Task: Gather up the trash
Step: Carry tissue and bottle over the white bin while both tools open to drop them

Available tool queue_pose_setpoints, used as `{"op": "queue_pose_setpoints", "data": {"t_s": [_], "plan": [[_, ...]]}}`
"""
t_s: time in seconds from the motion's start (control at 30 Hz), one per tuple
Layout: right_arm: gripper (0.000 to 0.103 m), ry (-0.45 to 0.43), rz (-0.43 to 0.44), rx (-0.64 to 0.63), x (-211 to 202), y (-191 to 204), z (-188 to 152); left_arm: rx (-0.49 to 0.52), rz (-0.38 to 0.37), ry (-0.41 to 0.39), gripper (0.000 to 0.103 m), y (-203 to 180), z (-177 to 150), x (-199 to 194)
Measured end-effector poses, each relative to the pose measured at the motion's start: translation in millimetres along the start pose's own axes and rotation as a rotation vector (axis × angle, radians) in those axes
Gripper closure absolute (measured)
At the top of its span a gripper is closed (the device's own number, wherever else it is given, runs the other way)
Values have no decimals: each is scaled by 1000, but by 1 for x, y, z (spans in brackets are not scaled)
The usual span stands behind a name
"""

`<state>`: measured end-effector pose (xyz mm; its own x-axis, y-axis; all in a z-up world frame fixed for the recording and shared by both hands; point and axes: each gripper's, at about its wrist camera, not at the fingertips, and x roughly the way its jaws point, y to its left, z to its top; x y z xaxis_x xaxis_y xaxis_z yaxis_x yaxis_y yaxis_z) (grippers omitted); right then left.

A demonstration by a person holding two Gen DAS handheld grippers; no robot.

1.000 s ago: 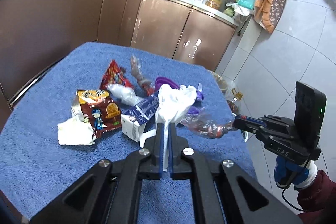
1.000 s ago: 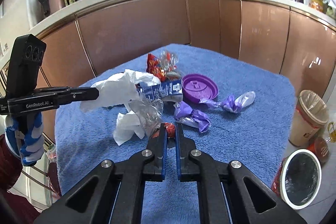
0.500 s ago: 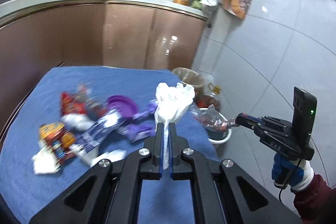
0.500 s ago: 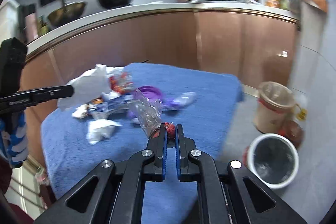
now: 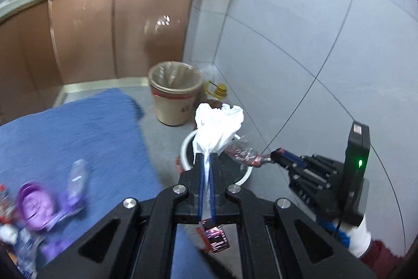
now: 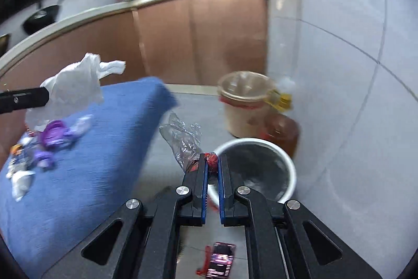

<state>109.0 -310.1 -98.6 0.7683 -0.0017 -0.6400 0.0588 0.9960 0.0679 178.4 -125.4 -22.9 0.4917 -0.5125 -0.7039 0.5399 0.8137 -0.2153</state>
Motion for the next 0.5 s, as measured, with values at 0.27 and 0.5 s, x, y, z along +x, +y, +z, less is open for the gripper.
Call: {"op": "queue_pose_setpoints", "data": {"t_s": [0.27,0.5], "plan": [[96,73,-91,58,71,-49,13,-12,-15,130,100,-22,37,122],[96,146,-127,88,121,-79,13,-28,-9,212,98,-38,40,188]]}}
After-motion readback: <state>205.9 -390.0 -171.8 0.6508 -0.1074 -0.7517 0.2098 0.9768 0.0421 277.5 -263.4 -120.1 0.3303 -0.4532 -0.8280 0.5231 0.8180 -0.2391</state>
